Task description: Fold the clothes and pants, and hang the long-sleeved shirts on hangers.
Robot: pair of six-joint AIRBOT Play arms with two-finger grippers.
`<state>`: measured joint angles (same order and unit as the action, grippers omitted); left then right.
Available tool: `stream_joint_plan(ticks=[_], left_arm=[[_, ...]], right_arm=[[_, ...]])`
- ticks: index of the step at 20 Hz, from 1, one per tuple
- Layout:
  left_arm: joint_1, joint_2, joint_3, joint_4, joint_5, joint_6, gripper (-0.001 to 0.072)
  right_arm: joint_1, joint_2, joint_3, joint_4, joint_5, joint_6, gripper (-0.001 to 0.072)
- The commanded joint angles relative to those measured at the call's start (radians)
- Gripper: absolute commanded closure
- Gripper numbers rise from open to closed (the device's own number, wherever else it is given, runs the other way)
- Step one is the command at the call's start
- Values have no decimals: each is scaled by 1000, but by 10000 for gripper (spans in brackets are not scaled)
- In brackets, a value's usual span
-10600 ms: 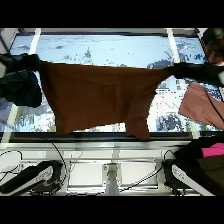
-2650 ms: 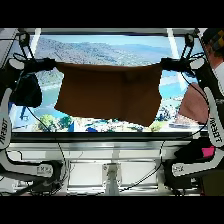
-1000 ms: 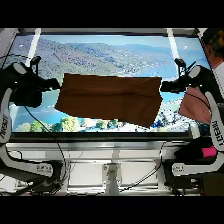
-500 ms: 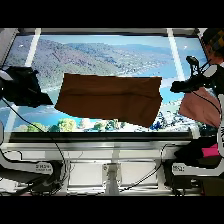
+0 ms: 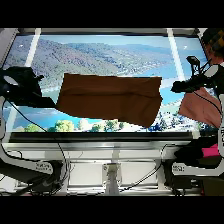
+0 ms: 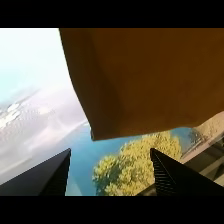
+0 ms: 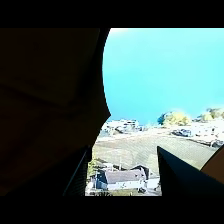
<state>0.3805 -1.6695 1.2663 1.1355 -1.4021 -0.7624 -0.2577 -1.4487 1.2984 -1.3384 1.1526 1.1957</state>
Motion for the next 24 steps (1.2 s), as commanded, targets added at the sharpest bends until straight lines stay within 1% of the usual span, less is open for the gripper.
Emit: stream_joint_plan(ticks=[1, 2, 6, 10, 12, 13, 14, 20, 21, 22, 23, 24], left_arm=[[2, -37, -1, -23, 22, 66, 194], [1, -46, -1, -28, 27, 76, 224], [1, -72, -1, -95, 55, 141, 225], [1, -74, -1, -97, 69, 169, 227], [1, -74, -1, -97, 37, 180, 231], [1, -74, -1, -97, 3, 195, 250], [1, -74, -1, -97, -32, 203, 250], [0, -74, -1, -97, -129, 202, 251], [0, -74, -1, -97, -134, 201, 277], [0, -74, -1, -102, -137, 201, 365], [0, -74, -1, -116, -137, 201, 386], [0, -74, -1, -138, -137, 201, 386]], right_arm=[[0, 0, 0, 2, 0, 0, 264], [0, 0, 0, 3, -1, 0, 264], [0, 0, 0, 7, 0, 24, 264], [1, 0, 0, 19, 2, 36, 264], [1, 0, 0, 24, 2, 45, 264], [1, 0, 0, 26, 3, 45, 264], [1, 0, 0, 26, 6, 45, 264], [1, 0, 0, 29, 7, 45, 265], [1, 0, 0, 29, 6, 45, 265], [1, 0, 0, 29, 6, 44, 265], [1, 0, 0, 29, 6, 44, 265], [1, 0, 0, 29, 6, 44, 265]])
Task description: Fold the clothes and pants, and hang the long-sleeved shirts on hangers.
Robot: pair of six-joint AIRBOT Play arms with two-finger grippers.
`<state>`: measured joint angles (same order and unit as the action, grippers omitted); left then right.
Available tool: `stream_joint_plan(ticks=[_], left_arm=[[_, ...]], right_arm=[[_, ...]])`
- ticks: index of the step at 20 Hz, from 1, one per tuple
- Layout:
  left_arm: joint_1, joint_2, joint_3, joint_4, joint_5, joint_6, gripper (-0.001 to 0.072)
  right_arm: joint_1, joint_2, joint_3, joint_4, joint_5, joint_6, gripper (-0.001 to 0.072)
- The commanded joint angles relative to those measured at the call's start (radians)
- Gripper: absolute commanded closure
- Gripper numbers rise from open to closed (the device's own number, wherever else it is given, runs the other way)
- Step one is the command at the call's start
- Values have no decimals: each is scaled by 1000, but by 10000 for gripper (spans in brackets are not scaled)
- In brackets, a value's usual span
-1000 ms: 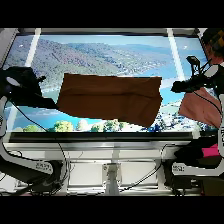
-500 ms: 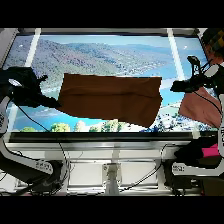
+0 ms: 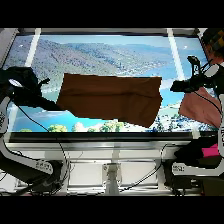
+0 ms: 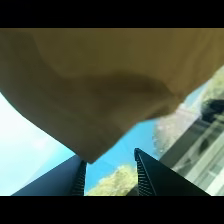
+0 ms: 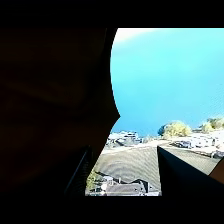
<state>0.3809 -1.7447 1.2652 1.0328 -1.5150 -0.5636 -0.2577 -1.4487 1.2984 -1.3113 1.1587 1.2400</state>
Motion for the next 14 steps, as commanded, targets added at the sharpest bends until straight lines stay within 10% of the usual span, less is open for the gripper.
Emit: stream_joint_plan(ticks=[1, 7, 14], left_arm=[[0, 1, 0, -52, -23, 3, 386], [1, 1, 0, -55, -24, 2, 690], [24, 2, 2, 61, -68, -70, 686]], right_arm=[[1, 0, 0, 1, 0, -1, 265], [1, 0, 0, 1, 0, -3, 265], [1, 0, 0, -3, 35, -31, 266]])
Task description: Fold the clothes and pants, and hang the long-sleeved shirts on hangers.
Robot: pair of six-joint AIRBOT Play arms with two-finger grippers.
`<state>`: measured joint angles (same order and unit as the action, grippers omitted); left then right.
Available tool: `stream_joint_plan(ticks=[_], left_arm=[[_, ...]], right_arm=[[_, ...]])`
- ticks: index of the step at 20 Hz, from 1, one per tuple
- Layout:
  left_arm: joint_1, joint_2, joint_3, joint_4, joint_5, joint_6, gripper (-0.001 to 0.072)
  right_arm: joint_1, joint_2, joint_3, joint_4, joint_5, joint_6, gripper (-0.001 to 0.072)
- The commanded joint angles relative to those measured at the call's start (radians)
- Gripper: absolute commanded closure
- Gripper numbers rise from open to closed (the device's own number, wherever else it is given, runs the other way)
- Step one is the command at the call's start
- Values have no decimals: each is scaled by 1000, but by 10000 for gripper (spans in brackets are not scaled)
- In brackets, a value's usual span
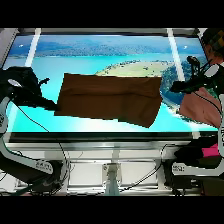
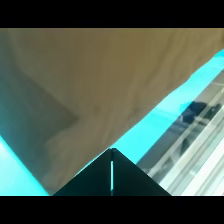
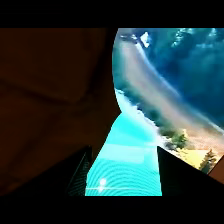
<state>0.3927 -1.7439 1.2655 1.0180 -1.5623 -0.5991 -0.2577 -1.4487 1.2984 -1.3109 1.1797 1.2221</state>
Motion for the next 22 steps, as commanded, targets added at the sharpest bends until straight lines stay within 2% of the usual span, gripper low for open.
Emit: stream_joint_plan(ticks=[1, 2, 3, 4, 5, 9, 12, 14, 15, 16, 17, 18, 20, 22], left_arm=[[23, 0, 1, 106, -21, -58, 681], [32, 1, 1, 99, -26, -81, 590], [40, 1, 1, 56, -49, -152, 386], [41, 1, 3, 6, -58, -222, 373], [40, 1, 13, -17, -58, -218, 678], [37, 66, 46, 13, 45, -196, 692], [31, 200, 45, 223, 238, -198, 691], [53, 244, 42, 255, 245, -187, 687], [72, 241, 32, 239, 229, -186, 568], [89, 232, 14, 226, 214, -186, 184], [100, 223, -6, 222, 203, -186, -1], [106, 211, -27, 223, 199, -186, 27], [106, 184, -60, 204, 196, -178, 133], [105, 160, -73, 147, 192, -150, 138]], right_arm=[[1, 0, 0, -3, 11, -13, 265], [1, 0, 0, -3, 7, -13, 265], [1, 0, 0, -3, 5, -13, 265], [1, 0, 0, -3, 5, -13, 265], [1, 0, 0, -3, 6, -13, 265], [1, 0, 0, -3, 6, -13, 266], [1, 0, 0, -3, 6, -13, 266], [1, 0, 0, -4, 5, -13, 266], [1, 0, 0, -5, 4, -13, 265], [1, 0, 0, -6, 4, -13, 265], [1, 0, 0, -6, 2, -13, 266], [1, 0, 0, -6, -3, -13, 266], [1, 0, 0, -6, -16, -13, 265], [1, 0, 0, -6, -21, -13, 266]])
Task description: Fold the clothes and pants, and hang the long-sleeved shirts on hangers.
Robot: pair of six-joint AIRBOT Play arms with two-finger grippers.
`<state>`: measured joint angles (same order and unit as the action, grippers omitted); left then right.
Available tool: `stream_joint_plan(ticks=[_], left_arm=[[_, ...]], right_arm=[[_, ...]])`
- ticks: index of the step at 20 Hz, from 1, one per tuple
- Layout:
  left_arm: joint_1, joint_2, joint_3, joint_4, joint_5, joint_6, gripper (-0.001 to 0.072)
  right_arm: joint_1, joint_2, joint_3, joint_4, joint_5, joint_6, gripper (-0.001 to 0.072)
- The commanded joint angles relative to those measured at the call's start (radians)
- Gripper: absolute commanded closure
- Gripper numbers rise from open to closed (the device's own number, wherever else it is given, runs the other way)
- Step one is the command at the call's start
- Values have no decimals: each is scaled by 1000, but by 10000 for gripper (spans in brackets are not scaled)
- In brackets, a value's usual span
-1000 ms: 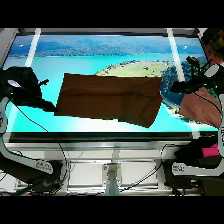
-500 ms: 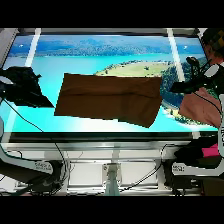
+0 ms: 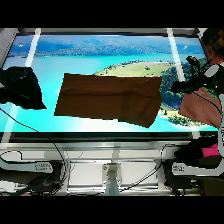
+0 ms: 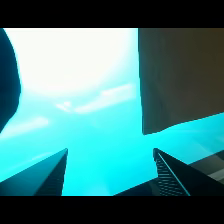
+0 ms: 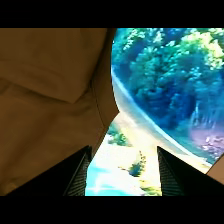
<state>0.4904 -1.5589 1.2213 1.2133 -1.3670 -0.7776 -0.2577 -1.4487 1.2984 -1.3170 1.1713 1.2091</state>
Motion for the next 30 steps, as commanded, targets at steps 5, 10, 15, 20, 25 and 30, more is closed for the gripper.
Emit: stream_joint_plan(ticks=[5, 10, 15, 20, 25, 30], left_arm=[[8, -67, -43, -86, -30, 34, 207], [7, -106, -68, -127, -28, 43, 207], [-16, -157, -72, -151, -27, 64, 211], [-68, -192, -72, -152, -28, 86, 374], [-82, -187, -71, -152, -34, 87, 688], [-81, -113, -42, -161, -98, 86, 688]], right_arm=[[1, 0, 0, 0, -24, 0, 265], [1, 0, 0, 0, -32, 0, 266], [1, 0, 0, 0, -36, 1, 266], [1, 0, 0, 0, -35, 1, 266], [1, 0, -1, 0, -14, -27, 275], [0, 0, -69, 33, 77, -80, 297]])
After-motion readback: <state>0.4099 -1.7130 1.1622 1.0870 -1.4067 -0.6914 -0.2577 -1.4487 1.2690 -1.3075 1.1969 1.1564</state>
